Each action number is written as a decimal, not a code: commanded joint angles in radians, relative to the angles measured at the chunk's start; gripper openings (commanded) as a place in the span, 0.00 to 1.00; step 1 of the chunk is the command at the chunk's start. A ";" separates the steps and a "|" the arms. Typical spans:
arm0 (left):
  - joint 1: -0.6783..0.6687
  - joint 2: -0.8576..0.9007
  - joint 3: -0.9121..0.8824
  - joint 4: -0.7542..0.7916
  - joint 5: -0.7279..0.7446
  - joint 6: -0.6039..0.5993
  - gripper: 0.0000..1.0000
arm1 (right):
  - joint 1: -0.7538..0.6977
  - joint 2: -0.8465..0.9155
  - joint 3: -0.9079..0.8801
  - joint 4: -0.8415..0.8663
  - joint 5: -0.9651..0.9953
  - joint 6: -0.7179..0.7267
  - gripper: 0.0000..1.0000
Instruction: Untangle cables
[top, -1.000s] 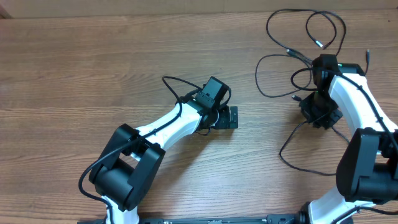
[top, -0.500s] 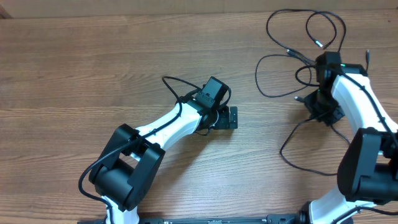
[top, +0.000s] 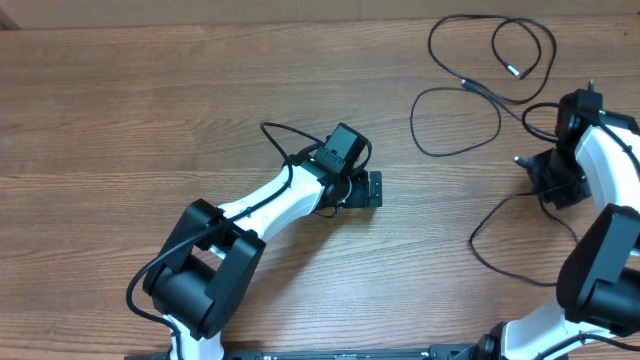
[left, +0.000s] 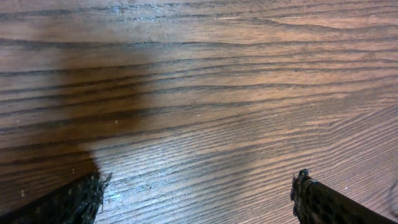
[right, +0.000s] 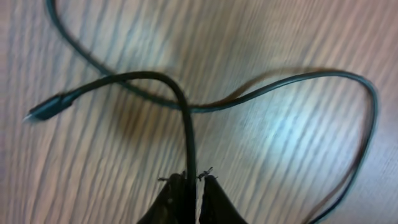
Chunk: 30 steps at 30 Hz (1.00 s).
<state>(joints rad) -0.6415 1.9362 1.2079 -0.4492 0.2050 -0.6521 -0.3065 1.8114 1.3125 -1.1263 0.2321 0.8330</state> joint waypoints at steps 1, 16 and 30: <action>0.006 0.016 -0.008 -0.018 -0.006 0.002 1.00 | 0.017 -0.003 -0.011 0.019 -0.063 -0.065 0.07; 0.006 0.016 -0.008 -0.018 -0.006 0.002 1.00 | 0.032 -0.003 0.000 0.001 -0.168 -0.135 0.65; 0.007 0.016 -0.008 -0.012 -0.006 0.002 0.99 | 0.032 -0.004 0.153 -0.211 -0.463 -0.415 0.92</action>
<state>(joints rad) -0.6411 1.9362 1.2087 -0.4519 0.2050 -0.6521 -0.2787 1.8114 1.4204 -1.3243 -0.1547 0.4896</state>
